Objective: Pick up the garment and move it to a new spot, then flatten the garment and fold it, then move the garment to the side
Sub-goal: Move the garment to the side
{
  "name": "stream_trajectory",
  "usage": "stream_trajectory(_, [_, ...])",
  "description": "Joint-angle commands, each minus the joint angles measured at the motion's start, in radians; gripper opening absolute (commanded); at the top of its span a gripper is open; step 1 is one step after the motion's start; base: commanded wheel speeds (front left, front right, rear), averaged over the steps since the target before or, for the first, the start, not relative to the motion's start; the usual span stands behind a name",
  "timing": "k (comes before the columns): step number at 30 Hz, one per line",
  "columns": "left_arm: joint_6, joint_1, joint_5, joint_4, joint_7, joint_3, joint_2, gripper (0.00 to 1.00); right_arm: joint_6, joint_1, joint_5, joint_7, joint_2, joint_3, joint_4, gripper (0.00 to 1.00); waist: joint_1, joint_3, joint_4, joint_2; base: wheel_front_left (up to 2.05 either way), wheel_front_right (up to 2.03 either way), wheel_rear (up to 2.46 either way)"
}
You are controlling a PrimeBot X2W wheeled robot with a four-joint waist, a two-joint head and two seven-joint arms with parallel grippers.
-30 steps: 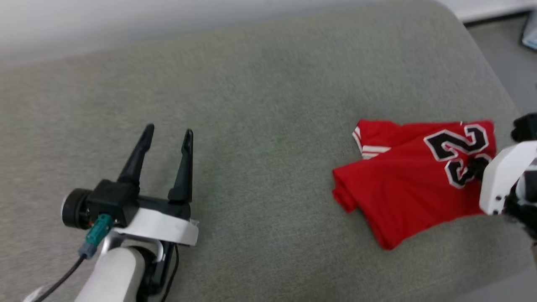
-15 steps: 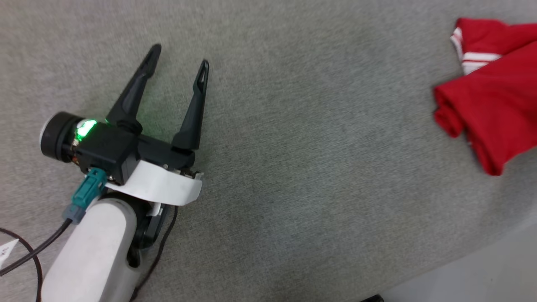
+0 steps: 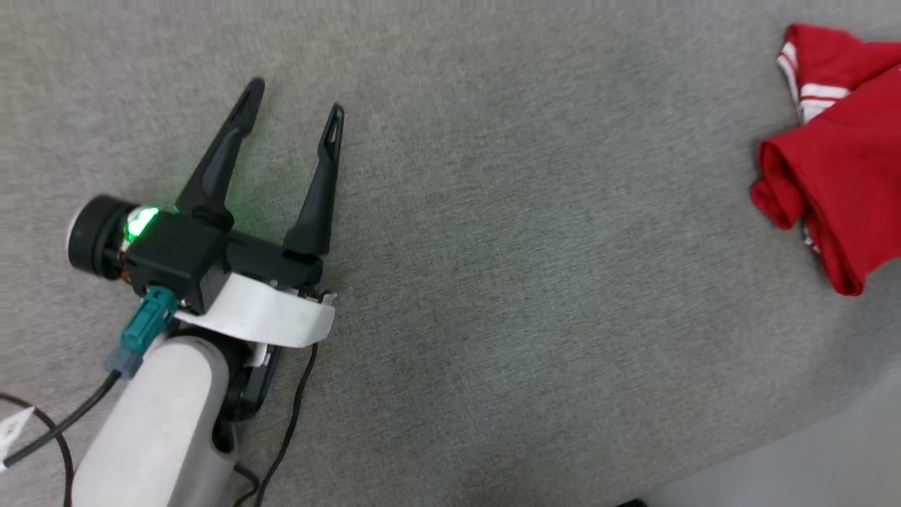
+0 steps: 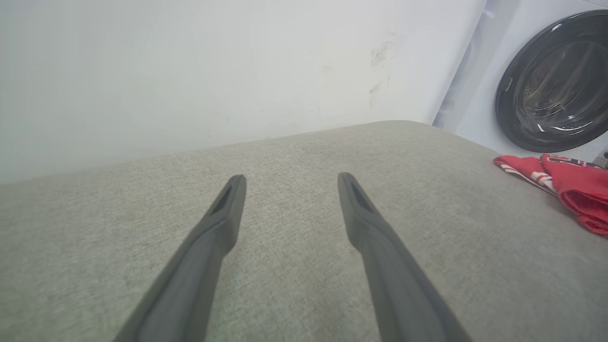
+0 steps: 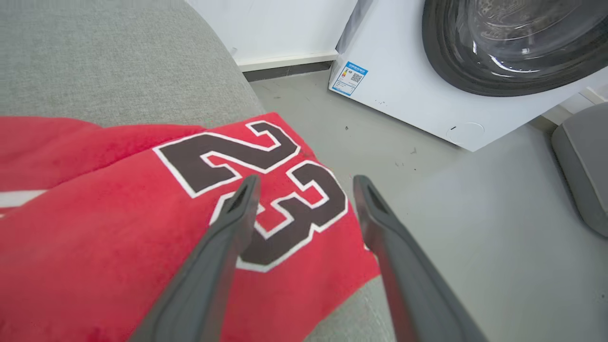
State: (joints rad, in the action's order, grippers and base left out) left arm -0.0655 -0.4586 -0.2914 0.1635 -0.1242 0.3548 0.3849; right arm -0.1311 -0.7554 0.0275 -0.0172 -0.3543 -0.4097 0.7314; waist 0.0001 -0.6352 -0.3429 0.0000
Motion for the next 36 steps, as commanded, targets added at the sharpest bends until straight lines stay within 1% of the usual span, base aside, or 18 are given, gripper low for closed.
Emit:
stream_trajectory(1, [-0.008,0.021,-0.009,-0.012,-0.014,-0.001,-0.008,1.0,0.001,0.029,-0.008,0.019,0.005,-0.008,0.001,1.0,-0.0001,0.06,0.005,0.0,0.0,0.0,0.0])
stream_trajectory(4, [-0.018,0.061,-0.027,-0.049,-0.045,-0.001,-0.027,1.0,0.001,0.073,-0.02,0.046,0.014,0.0,-0.022,1.0,-0.0001,0.141,0.024,0.0,0.0,0.0,0.0])
stream_trajectory(8, [-0.034,0.119,-0.054,-0.099,-0.076,-0.002,-0.055,1.0,0.001,0.16,-0.002,0.072,0.037,0.036,-0.078,1.0,-0.0001,0.247,0.061,0.0,0.0,0.0,0.0])
stream_trajectory(15, [-0.067,0.233,-0.109,-0.181,-0.11,-0.023,-0.1,1.0,0.001,0.359,0.047,0.077,0.119,0.155,-0.217,1.0,-0.0001,0.408,0.137,0.0,0.0,0.0,0.0])
stream_trajectory(21, [-0.092,0.3,-0.135,-0.229,-0.126,-0.056,-0.114,1.0,0.001,0.487,0.115,0.091,0.177,0.263,-0.31,1.0,-0.0001,0.487,0.221,0.0,0.0,0.0,0.0])
stream_trajectory(27, [-0.111,0.362,-0.156,-0.272,-0.135,-0.101,-0.114,1.0,0.001,0.577,0.125,0.126,0.224,0.347,-0.405,1.0,-0.0001,0.552,0.294,0.0,0.0,0.0,0.0])
stream_trajectory(29, [-0.116,0.387,-0.16,-0.281,-0.137,-0.118,-0.111,1.0,0.001,0.605,0.123,0.133,0.24,0.368,-0.439,1.0,-0.0001,0.573,0.307,0.0,0.0,0.0,0.0])
stream_trajectory(31, [-0.116,0.399,-0.16,-0.286,-0.138,-0.122,-0.108,1.0,0.001,0.617,0.114,0.134,0.242,0.372,-0.457,1.0,-0.0001,0.584,0.313,0.0,0.0,0.0,0.0])
stream_trajectory(36, [-0.104,0.442,-0.162,-0.303,-0.14,-0.141,-0.095,1.0,0.001,0.683,0.103,0.113,0.255,0.404,-0.561,1.0,-0.0001,0.617,0.319,0.0,0.0,0.0,0.0])
